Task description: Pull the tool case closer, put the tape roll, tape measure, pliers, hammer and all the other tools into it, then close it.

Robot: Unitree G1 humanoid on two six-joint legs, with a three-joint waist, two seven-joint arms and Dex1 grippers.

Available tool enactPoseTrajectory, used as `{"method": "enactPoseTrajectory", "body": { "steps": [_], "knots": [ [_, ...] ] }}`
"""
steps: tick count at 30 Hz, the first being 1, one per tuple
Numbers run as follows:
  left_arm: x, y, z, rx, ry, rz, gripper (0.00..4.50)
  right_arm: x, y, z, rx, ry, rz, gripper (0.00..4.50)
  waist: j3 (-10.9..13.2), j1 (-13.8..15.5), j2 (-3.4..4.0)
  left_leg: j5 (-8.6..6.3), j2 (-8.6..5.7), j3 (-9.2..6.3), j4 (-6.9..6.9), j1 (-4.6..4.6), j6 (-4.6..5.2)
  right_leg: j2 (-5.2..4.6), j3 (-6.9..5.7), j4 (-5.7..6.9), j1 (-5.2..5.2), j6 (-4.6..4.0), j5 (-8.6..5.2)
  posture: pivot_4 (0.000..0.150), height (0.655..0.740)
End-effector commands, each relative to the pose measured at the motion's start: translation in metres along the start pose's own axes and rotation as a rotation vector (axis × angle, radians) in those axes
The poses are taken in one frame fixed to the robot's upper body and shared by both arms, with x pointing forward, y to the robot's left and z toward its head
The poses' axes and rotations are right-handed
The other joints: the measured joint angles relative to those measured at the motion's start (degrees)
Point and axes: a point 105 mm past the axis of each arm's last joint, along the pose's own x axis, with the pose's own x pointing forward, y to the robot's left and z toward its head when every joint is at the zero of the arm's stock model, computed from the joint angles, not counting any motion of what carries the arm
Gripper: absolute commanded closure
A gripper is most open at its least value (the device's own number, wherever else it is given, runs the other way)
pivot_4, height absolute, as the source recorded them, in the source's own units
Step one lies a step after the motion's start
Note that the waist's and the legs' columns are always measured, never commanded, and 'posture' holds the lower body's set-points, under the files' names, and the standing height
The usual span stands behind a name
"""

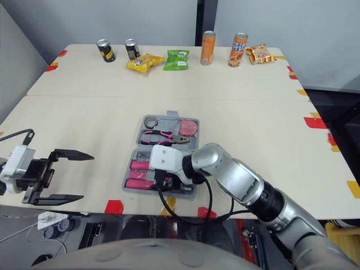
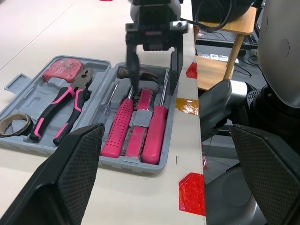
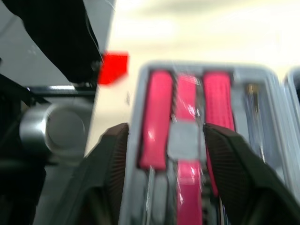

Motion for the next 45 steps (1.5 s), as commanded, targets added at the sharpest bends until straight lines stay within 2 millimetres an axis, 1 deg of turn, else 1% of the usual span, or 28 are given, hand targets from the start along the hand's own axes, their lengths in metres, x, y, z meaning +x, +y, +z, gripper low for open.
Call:
{"method": "enactPoseTrajectory", "body": {
  "steps": [1, 4, 5, 9, 15, 17, 21, 25, 28, 32, 36, 37, 40, 42, 43, 45],
  "knots": [
    [-0.002, -0.002, 0.006, 0.038, 0.001, -0.030, 0.00, -0.003, -0.004, 0.008, -0.039, -0.061, -0.022, 3.25, -0.01, -0.02, -0.01, 0.00, 0.00, 0.01, 0.00, 0.00, 0.00, 0.00, 0.00, -0.02, 0.00, 0.00, 0.00, 0.150, 0.7400],
    [-0.002, -0.002, 0.005, 0.038, 0.000, -0.030, 0.00, 0.000, -0.003, 0.005, -0.039, -0.079, -0.015, 4.29, -0.01, 0.02, -0.02, 0.00, 0.00, -0.01, 0.01, 0.00, 0.00, 0.00, -0.01, -0.04, 0.00, 0.00, 0.00, 0.150, 0.7400],
    [-0.003, -0.002, 0.005, 0.039, 0.000, -0.029, 0.00, 0.002, -0.002, 0.002, -0.040, -0.078, -0.007, 4.43, -0.01, -0.01, -0.02, 0.00, 0.00, -0.01, 0.01, 0.00, 0.00, 0.00, -0.01, -0.03, 0.00, 0.00, 0.00, 0.150, 0.7400],
    [-0.003, -0.002, 0.005, 0.039, 0.001, -0.026, 0.00, 0.009, -0.002, -0.010, -0.030, -0.054, 0.001, 4.43, -0.01, -0.13, -0.02, 0.00, 0.00, 0.00, 0.01, 0.00, 0.00, 0.00, 0.00, -0.04, 0.00, 0.00, 0.00, 0.150, 0.7400],
    [-0.004, -0.002, 0.004, 0.038, 0.001, -0.021, 0.00, 0.020, 0.000, -0.043, -0.011, 0.048, 0.009, 4.43, -0.03, -0.13, -0.04, 0.00, 0.00, -0.02, 0.02, -0.02, 0.01, 0.00, -0.02, -0.03, 0.00, 0.00, 0.00, 0.150, 0.7400],
    [-0.004, -0.003, 0.004, 0.036, 0.001, -0.019, 0.00, 0.020, 0.002, -0.048, -0.004, 0.064, 0.019, 4.43, -0.04, -0.30, -0.06, 0.00, 0.00, 0.00, 0.03, -0.02, 0.01, 0.00, 0.01, -0.03, 0.00, 0.00, 0.00, 0.150, 0.7400],
    [-0.004, -0.002, 0.002, 0.032, 0.002, -0.014, 0.00, 0.017, 0.004, -0.046, 0.000, 0.043, 0.022, 4.43, -0.04, -0.30, -0.07, 0.00, 0.00, -0.01, 0.03, 0.00, 0.00, 0.00, 0.00, -0.03, 0.00, 0.00, 0.00, 0.150, 0.7400],
    [-0.003, 0.005, 0.001, 0.022, -0.036, 0.047, 0.00, 0.005, -0.006, -0.023, -0.008, -0.074, -0.028, 4.43, -0.04, -0.24, -0.06, 0.00, 0.00, 0.00, 0.04, -0.02, 0.01, -0.01, 0.00, -0.02, 0.00, 0.00, 0.00, 0.150, 0.7400],
    [-0.002, 0.010, 0.000, 0.009, -0.047, 0.088, 0.00, -0.004, -0.012, -0.014, 0.005, -0.138, -0.063, 4.43, -0.04, -0.23, -0.07, 0.00, 0.00, -0.01, 0.05, -0.03, 0.01, -0.01, 0.00, -0.02, 0.00, 0.00, 0.00, 0.150, 0.7400],
    [-0.003, 0.021, -0.007, -0.029, -0.046, 0.181, 0.00, -0.030, -0.020, -0.008, 0.053, -0.271, -0.157, 4.43, -0.04, 0.01, -0.07, 0.01, 0.00, -0.01, 0.06, -0.05, 0.02, -0.02, 0.00, -0.01, 0.00, -0.01, 0.00, 0.150, 0.7400],
    [-0.010, 0.031, -0.018, -0.085, -0.063, 0.306, 0.00, -0.062, -0.024, -0.019, 0.074, -0.369, -0.250, 4.43, -0.05, 0.28, -0.08, 0.00, -0.02, 0.00, 0.06, -0.07, 0.02, -0.06, 0.00, -0.05, 0.00, -0.01, 0.00, 0.150, 0.7400],
    [-0.013, 0.034, -0.021, -0.107, -0.071, 0.347, 0.00, -0.071, -0.027, -0.025, 0.082, -0.370, -0.289, 4.43, -0.05, 0.28, -0.08, 0.00, -0.02, 0.00, 0.06, -0.07, 0.02, -0.07, 0.00, -0.07, 0.00, -0.01, 0.00, 0.150, 0.7400],
    [-0.027, 0.045, -0.034, -0.142, -0.097, 0.512, 0.00, -0.110, -0.035, -0.059, 0.179, -0.361, -0.455, 4.43, -0.05, 0.30, -0.09, 0.00, -0.03, -0.01, 0.06, -0.07, 0.03, -0.07, 0.01, -0.11, 0.01, -0.01, 0.00, 0.150, 0.7400],
    [-0.034, 0.047, -0.043, -0.162, -0.099, 0.573, 0.00, -0.125, -0.035, -0.076, 0.205, -0.344, -0.515, 4.43, -0.07, 0.31, -0.12, -0.01, -0.04, -0.01, 0.06, -0.08, 0.04, -0.08, 0.02, -0.14, 0.02, -0.01, 0.00, 0.150, 0.7400],
    [-0.039, 0.047, -0.049, -0.183, -0.095, 0.609, 0.00, -0.139, -0.036, -0.088, 0.243, -0.350, -0.577, 4.43, -0.07, 0.26, -0.13, -0.01, -0.04, -0.01, 0.06, -0.09, 0.04, -0.08, 0.01, -0.17, 0.03, -0.01, 0.00, 0.150, 0.7400],
    [-0.047, 0.048, -0.060, -0.215, -0.083, 0.679, 0.00, -0.159, -0.033, -0.110, 0.285, -0.332, -0.666, 4.43, -0.07, 0.18, -0.13, -0.01, -0.04, -0.03, 0.06, -0.09, 0.05, -0.07, 0.01, -0.17, 0.03, -0.02, -0.01, 0.150, 0.7400]
  ]
}}
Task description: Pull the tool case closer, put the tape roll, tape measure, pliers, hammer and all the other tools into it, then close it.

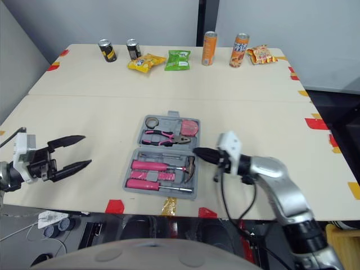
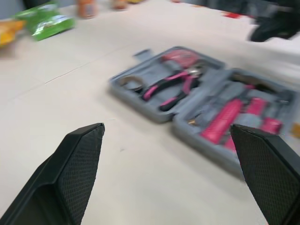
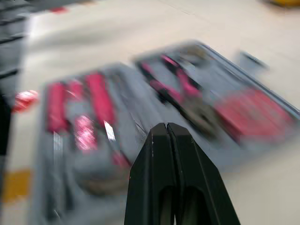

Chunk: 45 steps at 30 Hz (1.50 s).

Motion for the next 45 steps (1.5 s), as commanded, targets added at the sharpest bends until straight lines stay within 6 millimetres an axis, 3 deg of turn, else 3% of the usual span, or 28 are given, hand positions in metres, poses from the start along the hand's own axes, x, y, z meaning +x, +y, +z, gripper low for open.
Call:
{"method": "enactPoseTrajectory", "body": {
  "steps": [1, 6, 11, 14, 19, 24, 25, 31, 37, 39, 45],
  "knots": [
    [-0.017, 0.018, -0.008, -0.011, 0.005, 0.148, 0.00, -0.039, -0.026, -0.007, 0.021, -0.044, -0.161, 4.43, 0.00, -0.10, -0.01, 0.00, 0.00, 0.00, 0.00, 0.00, 0.01, 0.00, 0.00, 0.00, 0.00, 0.00, 0.00, 0.150, 0.7400],
    [-0.039, 0.033, -0.025, -0.028, 0.057, 0.287, 0.00, -0.087, -0.044, -0.031, 0.080, -0.030, -0.339, 2.92, 0.00, -0.25, -0.01, -0.01, 0.00, -0.02, 0.00, 0.00, 0.08, 0.00, -0.03, -0.03, 0.02, -0.02, -0.01, 0.150, 0.7400],
    [-0.045, 0.034, -0.035, -0.038, 0.091, 0.300, 0.00, -0.111, -0.051, -0.043, 0.089, -0.004, -0.419, 1.22, 0.00, -0.39, -0.01, -0.02, 0.01, -0.04, 0.00, 0.00, 0.16, -0.02, -0.07, -0.02, 0.03, -0.04, -0.02, 0.150, 0.7400],
    [-0.039, 0.036, -0.036, -0.023, 0.101, 0.297, 0.00, -0.115, -0.054, -0.047, 0.091, 0.004, -0.434, 0.16, 0.00, -0.32, -0.01, -0.02, 0.01, -0.06, 0.00, -0.01, 0.18, -0.02, -0.09, -0.01, 0.03, -0.05, -0.02, 0.150, 0.7400],
    [-0.022, 0.030, -0.041, -0.016, 0.144, 0.224, 0.00, -0.103, -0.057, -0.046, 0.058, 0.018, -0.383, 0.01, 0.00, -0.59, -0.01, -0.02, 0.01, -0.06, 0.01, -0.01, 0.21, -0.03, -0.10, 0.00, 0.04, -0.05, -0.03, 0.150, 0.7400],
    [0.006, 0.020, -0.038, 0.021, 0.159, 0.081, 0.00, -0.072, -0.049, -0.039, -0.005, 0.044, -0.222, 0.01, 0.00, -0.58, -0.01, 0.00, 0.01, -0.09, 0.02, -0.01, 0.26, -0.03, -0.14, 0.07, 0.04, -0.07, -0.03, 0.150, 0.7400],
    [0.009, 0.019, -0.037, 0.031, 0.160, 0.066, 0.24, -0.068, -0.049, -0.038, -0.017, 0.048, -0.211, 0.00, 0.00, -0.49, -0.01, 0.00, 0.01, -0.10, 0.03, -0.02, 0.26, -0.03, -0.15, 0.09, 0.04, -0.08, -0.04, 0.150, 0.7400],
    [0.052, 0.017, -0.037, 0.095, 0.181, -0.074, 2.19, -0.016, -0.032, -0.030, -0.075, 0.087, 0.005, 1.86, 0.01, -0.37, 0.01, 0.01, -0.01, -0.10, 0.15, -0.03, 0.25, -0.06, -0.15, 0.18, 0.04, -0.09, -0.04, 0.150, 0.7400],
    [0.093, 0.018, -0.042, 0.107, 0.203, -0.149, 4.35, 0.028, -0.029, -0.021, -0.126, 0.120, 0.095, 3.97, 0.02, -0.44, 0.02, 0.02, -0.01, -0.10, 0.22, -0.08, 0.22, -0.04, -0.16, 0.53, 0.01, -0.12, -0.06, 0.150, 0.7400],
    [0.100, 0.020, -0.043, 0.107, 0.207, -0.150, 4.50, 0.034, -0.029, -0.019, -0.129, 0.128, 0.107, 4.47, 0.02, -0.28, 0.02, 0.02, -0.01, -0.12, 0.28, -0.10, 0.22, -0.04, -0.16, 0.56, 0.01, -0.12, -0.06, 0.150, 0.7400],
    [0.116, 0.012, -0.050, 0.093, 0.240, -0.231, 4.50, 0.043, -0.022, -0.024, -0.164, 0.209, 0.181, 4.47, 0.02, 0.41, 0.02, 0.00, -0.02, -0.11, 0.31, -0.18, 0.16, -0.06, -0.15, 0.53, 0.00, -0.12, -0.06, 0.150, 0.7400]
  ]
}}
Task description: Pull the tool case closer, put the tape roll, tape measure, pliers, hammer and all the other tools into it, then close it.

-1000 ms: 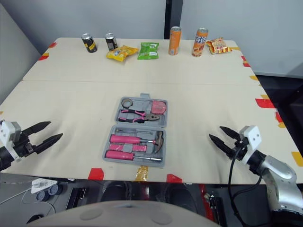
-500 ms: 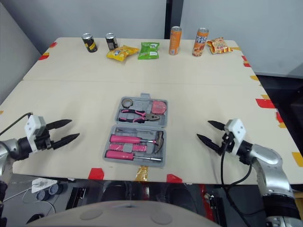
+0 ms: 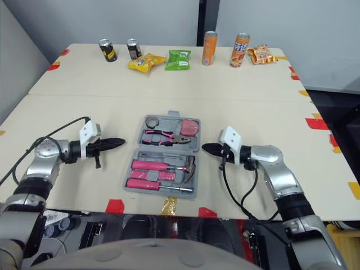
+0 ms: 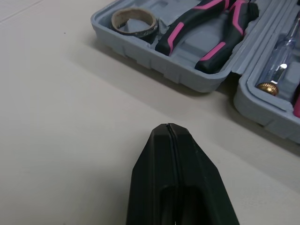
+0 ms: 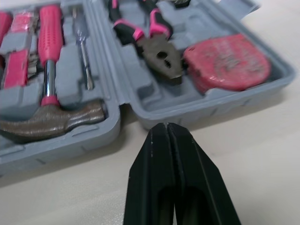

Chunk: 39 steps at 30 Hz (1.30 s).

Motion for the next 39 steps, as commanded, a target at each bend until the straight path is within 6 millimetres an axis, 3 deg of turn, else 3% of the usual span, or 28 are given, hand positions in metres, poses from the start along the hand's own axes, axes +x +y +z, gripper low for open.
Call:
{"method": "enactPoseTrajectory", "body": {
  "steps": [1, 32, 39],
  "knots": [
    [0.007, -0.006, 0.001, 0.020, 0.005, -0.059, 4.50, 0.003, -0.001, 0.004, -0.028, 0.020, 0.021, 4.47, 0.00, 0.04, 0.00, 0.00, 0.00, 0.00, 0.01, -0.01, 0.00, 0.00, 0.00, 0.00, 0.00, 0.00, 0.00, 0.150, 0.7400],
    [0.048, -0.031, 0.016, 0.032, -0.057, -0.207, 4.50, 0.015, 0.009, 0.017, -0.065, 0.001, 0.075, 4.47, 0.00, 0.97, 0.00, -0.01, -0.01, 0.00, 0.00, -0.07, -0.02, -0.03, -0.01, -0.04, -0.04, 0.00, 0.00, 0.150, 0.7400],
    [0.058, -0.051, 0.020, 0.033, -0.068, -0.284, 4.50, 0.007, 0.009, 0.017, -0.056, 0.010, 0.090, 4.47, 0.02, 1.44, -0.01, -0.02, -0.01, -0.02, 0.00, -0.22, -0.02, -0.04, -0.03, -0.08, -0.11, 0.00, 0.00, 0.150, 0.7400]
  ]
}}
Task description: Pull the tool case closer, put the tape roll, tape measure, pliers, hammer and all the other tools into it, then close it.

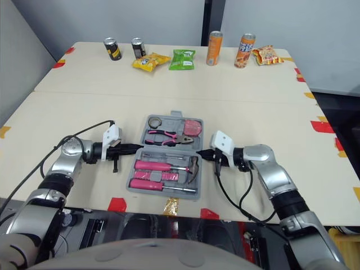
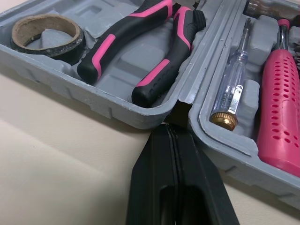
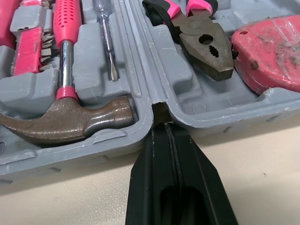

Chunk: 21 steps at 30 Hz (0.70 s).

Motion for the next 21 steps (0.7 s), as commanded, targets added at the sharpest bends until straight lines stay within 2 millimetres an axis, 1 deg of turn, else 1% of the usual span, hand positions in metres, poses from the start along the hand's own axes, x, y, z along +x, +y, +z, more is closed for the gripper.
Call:
{"method": "enactPoseTrajectory", "body": {
  "steps": [1, 12, 14, 17, 21],
  "knots": [
    [0.018, -0.014, 0.012, 0.041, -0.028, -0.083, 4.50, -0.002, 0.004, 0.020, -0.053, -0.053, 0.034, 4.47, 0.01, 0.14, -0.01, 0.00, 0.00, -0.01, 0.00, -0.02, 0.00, 0.00, -0.01, -0.01, 0.00, 0.00, 0.00, 0.150, 0.7400],
    [0.035, -0.042, 0.011, 0.025, 0.001, -0.166, 4.50, -0.016, 0.031, 0.010, 0.017, -0.019, 0.090, 4.47, 0.02, 0.19, -0.01, -0.01, 0.00, -0.04, -0.04, -0.05, -0.02, 0.00, -0.03, -0.12, -0.02, 0.02, 0.01, 0.150, 0.7400],
    [0.035, -0.046, 0.010, 0.027, 0.015, -0.179, 4.50, -0.017, 0.035, 0.009, 0.030, -0.014, 0.094, 4.47, 0.03, 0.09, 0.00, -0.01, 0.00, -0.04, -0.07, -0.04, -0.02, 0.00, -0.02, -0.15, -0.01, 0.02, 0.01, 0.150, 0.7400],
    [0.029, -0.050, 0.002, 0.043, 0.065, -0.196, 4.50, -0.018, 0.040, 0.008, 0.049, -0.015, 0.106, 4.47, 0.02, -0.04, 0.01, -0.01, 0.01, -0.03, -0.10, -0.02, -0.02, 0.01, -0.02, -0.27, -0.01, 0.02, 0.01, 0.150, 0.7400],
    [0.025, -0.049, 0.000, 0.029, 0.062, -0.171, 4.50, -0.017, 0.044, 0.008, 0.052, -0.014, 0.107, 4.47, 0.02, -0.25, 0.02, -0.01, 0.01, -0.01, -0.13, 0.03, -0.02, 0.01, -0.01, -0.36, -0.01, 0.02, 0.01, 0.150, 0.7400]
  ]
}}
